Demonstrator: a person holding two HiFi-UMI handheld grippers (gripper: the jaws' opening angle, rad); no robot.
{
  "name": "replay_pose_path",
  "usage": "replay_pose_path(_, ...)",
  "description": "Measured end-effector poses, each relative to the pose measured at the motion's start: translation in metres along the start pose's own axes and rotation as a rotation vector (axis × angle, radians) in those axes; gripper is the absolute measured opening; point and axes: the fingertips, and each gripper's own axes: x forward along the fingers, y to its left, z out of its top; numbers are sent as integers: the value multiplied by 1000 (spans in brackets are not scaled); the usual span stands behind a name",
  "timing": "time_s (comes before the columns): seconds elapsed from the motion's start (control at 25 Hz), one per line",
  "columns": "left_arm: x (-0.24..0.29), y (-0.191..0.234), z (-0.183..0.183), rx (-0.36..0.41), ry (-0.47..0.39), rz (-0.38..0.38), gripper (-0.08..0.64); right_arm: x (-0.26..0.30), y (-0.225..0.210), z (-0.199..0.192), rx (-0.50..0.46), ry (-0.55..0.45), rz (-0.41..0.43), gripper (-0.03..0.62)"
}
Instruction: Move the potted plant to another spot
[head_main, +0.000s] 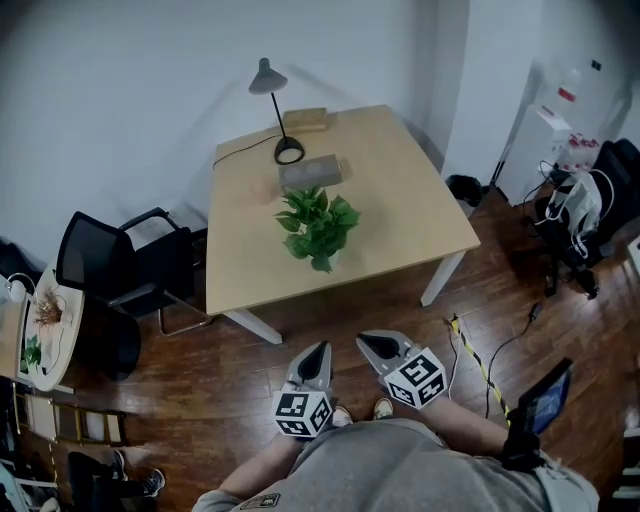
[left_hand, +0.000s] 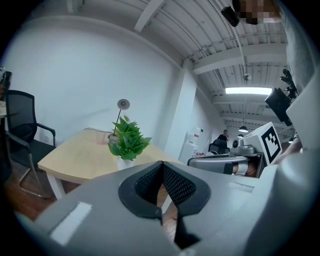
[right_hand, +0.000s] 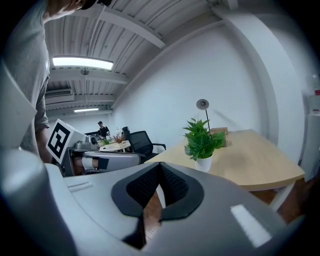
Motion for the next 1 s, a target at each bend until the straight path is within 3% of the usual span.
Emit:
replay_pose_path(0.48,-2,-13,9,12,-6,-70,-6,-3,16,4,-10,28,3,6)
replay_pose_path(1.0,0,0,11,-4,-21,-59,-6,7,16,9,-28,19,8,6)
